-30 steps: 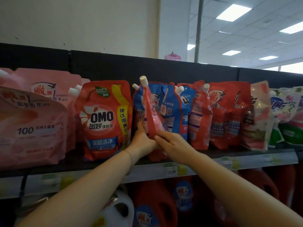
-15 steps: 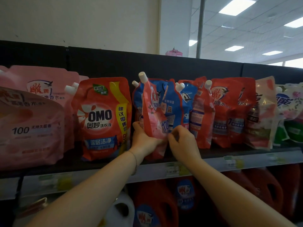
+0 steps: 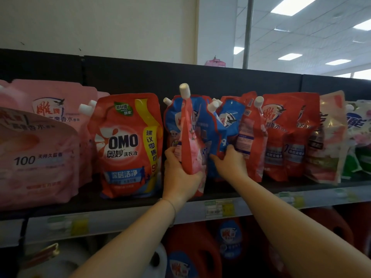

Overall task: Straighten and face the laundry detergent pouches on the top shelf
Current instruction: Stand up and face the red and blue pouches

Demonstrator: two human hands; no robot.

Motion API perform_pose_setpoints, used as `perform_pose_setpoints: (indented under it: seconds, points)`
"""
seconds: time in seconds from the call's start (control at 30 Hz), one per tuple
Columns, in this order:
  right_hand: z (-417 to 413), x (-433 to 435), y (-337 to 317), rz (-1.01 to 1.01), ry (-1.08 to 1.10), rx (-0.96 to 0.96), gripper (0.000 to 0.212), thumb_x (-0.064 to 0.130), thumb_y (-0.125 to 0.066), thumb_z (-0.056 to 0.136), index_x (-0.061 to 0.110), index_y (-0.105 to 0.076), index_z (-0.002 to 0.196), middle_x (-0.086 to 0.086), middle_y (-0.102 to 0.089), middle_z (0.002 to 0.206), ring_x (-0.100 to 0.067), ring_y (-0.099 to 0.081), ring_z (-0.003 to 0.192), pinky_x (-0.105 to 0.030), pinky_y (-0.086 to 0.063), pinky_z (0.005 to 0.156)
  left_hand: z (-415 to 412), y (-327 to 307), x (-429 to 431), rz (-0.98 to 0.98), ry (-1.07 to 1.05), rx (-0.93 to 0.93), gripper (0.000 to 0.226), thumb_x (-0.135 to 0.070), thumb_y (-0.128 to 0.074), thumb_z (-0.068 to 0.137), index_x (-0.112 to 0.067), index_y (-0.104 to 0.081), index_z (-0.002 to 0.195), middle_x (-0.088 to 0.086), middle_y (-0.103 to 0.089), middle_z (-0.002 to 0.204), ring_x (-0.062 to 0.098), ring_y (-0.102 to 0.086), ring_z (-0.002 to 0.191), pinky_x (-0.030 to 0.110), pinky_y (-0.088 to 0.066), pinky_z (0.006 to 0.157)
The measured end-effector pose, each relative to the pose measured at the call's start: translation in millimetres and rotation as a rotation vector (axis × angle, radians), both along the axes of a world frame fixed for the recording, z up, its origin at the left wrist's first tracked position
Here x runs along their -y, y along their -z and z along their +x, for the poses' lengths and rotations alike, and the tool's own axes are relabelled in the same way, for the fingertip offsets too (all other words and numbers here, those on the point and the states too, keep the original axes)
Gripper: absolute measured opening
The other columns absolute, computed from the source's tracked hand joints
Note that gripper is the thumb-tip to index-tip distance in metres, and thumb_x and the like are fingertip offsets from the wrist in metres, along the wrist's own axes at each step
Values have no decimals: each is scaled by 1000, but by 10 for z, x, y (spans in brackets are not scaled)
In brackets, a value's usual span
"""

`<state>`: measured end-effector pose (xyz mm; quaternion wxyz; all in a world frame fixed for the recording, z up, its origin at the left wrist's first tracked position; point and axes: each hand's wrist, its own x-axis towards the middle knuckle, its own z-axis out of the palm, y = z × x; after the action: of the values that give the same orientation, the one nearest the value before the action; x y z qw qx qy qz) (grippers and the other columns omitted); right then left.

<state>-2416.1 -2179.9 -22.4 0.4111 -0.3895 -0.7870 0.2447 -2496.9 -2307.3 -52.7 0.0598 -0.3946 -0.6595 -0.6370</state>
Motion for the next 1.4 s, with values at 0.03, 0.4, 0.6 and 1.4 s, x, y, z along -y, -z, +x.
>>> perform_pose_setpoints:
  seconds: [0.03,0.4,0.6,1.4]
  points:
    - [-32,6,13,21,-28,-2,36,34,-60,90,9,-51,114,-10,-63,111,-30,-60,101,-37,-50,81,26,2,8,5,-27,-24,77,-36,-81,61,-32,-29,117,1,-51,117,21,-55,107,42,-51,91]
    - [-562,326,-105,-617,-454,-293,49,42,-36,100,7,-50,132,-10,-54,127,-29,-51,121,-40,-41,103,12,-79,147,123,-182,94,66,-21,-78,70,-21,-35,119,3,-58,118,28,-59,107,44,-50,90]
    - [-615,410,-89,-819,-707,-409,35,48,-37,98,21,-56,113,-8,-59,124,-26,-53,119,-40,-39,105,4,-96,201,156,-163,126,79,-24,-79,72,-23,-32,135,2,-58,124,26,-58,112,42,-50,95]
    - [360,-10,-81,4,96,-596,40,47,-34,99,7,-39,100,-14,-60,98,-26,-56,89,-33,-39,72,208,-267,-382,-119,550,101,86,-33,-87,62,-40,-32,128,-1,-42,132,18,-48,122,31,-50,95]
